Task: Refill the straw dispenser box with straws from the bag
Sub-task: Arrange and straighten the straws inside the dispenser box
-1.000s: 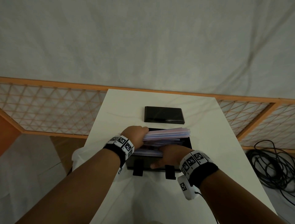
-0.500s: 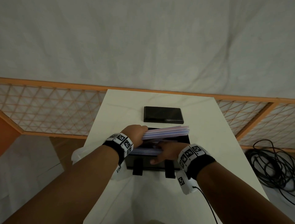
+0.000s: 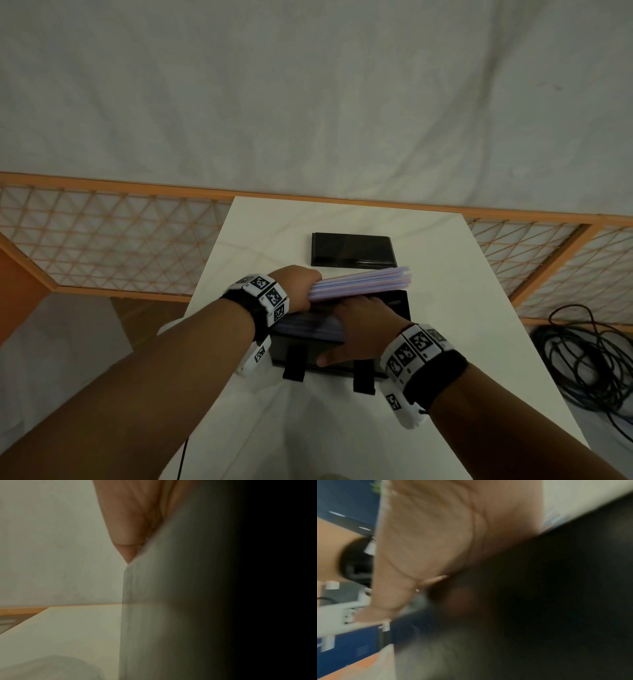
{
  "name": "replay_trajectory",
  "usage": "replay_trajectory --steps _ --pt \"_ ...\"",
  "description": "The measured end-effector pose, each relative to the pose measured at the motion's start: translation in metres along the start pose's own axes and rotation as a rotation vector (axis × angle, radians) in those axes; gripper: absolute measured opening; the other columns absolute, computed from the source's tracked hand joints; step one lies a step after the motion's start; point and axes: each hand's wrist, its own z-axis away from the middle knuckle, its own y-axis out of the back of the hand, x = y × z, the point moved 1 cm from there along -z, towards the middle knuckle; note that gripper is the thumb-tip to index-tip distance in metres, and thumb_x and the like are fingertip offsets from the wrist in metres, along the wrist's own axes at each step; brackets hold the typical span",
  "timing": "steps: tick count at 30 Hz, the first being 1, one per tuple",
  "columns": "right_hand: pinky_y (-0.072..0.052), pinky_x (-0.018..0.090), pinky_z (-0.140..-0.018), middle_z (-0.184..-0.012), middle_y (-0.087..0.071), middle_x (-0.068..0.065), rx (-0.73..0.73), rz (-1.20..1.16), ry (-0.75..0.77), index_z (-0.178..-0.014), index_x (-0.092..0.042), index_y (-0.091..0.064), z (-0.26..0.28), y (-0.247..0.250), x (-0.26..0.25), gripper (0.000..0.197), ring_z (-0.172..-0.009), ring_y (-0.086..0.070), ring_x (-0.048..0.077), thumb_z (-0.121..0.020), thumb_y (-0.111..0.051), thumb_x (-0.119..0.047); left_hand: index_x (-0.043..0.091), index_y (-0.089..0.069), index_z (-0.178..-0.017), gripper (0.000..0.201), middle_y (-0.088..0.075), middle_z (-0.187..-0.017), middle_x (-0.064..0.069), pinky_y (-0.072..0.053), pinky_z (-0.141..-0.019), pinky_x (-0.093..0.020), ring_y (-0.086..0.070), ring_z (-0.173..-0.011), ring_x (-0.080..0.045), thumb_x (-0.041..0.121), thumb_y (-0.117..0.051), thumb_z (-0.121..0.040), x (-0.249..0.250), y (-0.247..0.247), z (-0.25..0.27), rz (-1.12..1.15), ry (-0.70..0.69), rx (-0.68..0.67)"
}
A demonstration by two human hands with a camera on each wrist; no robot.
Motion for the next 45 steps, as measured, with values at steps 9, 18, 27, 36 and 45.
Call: replay_trajectory --steps 9,18,27,36,45 --pt "-0.05 0.035 -0.09 -0.109 -0.064 -0.004 0.0 -0.175 -0.105 -0.114 -0.025 -0.06 0.025 0.013 0.003 0.06 -0.103 -0.06 0.017 -0.073 -0.058 -0.068 0.016 -0.057 -0.114 0.044 -0.064 -0.111 -0.007 -0.042 -0.08 -0.028 -0.059 -0.102 -0.025 0.024 -0.073 -0.074 -0.003 0.01 0.003 -0.021 -0.001 -0.049" --pt "-0.038 0.036 -0.104 -0.141 -0.048 0.001 0.338 -0.265 -0.225 -0.132 -0.022 -0.05 0.051 0.021 0.043 0.045 -0.127 -0.045 0.023 -0.087 -0.055 -0.026 0.023 -0.058 -0.123 0.055 -0.063 -0.115 -0.002 -0.045 -0.086 -0.029 -0.058 -0.103 -0.021 0.037 -0.076 -0.073 -0.002 0.015 0.006 0.021 -0.105 -0.103" --pt "-0.041 0.035 -0.092 -0.122 -0.06 -0.001 0.431 -0.153 -0.194 -0.118 -0.024 -0.059 0.048 0.012 0.043 0.034 -0.112 -0.054 0.023 -0.085 -0.054 -0.022 0.028 -0.056 -0.129 0.038 -0.061 -0.127 -0.001 -0.043 -0.1 -0.037 -0.056 -0.115 -0.021 0.022 -0.052 -0.092 0.0 0.005 0.008 0.003 -0.132 -0.141" --pt "-0.011 0.042 -0.117 -0.159 -0.016 -0.001 0.131 0.017 -0.141 -0.115 -0.036 -0.064 0.036 0.009 0.038 0.031 -0.146 -0.011 0.023 -0.089 -0.047 -0.043 0.03 -0.059 -0.125 0.036 -0.062 -0.125 0.001 -0.044 -0.099 -0.036 -0.057 -0.112 -0.021 0.018 -0.045 -0.094 0.005 -0.001 0.011 -0.025 -0.193 -0.059" --pt "-0.055 0.038 -0.075 -0.096 -0.066 0.01 0.088 -0.712 -0.65 -0.111 -0.01 -0.053 0.073 -0.006 0.062 0.036 -0.085 -0.067 0.029 -0.094 -0.044 -0.041 0.004 -0.046 -0.112 0.028 -0.056 -0.078 -0.007 -0.041 -0.042 -0.022 -0.057 -0.057 -0.02 0.026 -0.042 -0.094 -0.024 -0.003 0.043 0.21 0.341 -0.092"
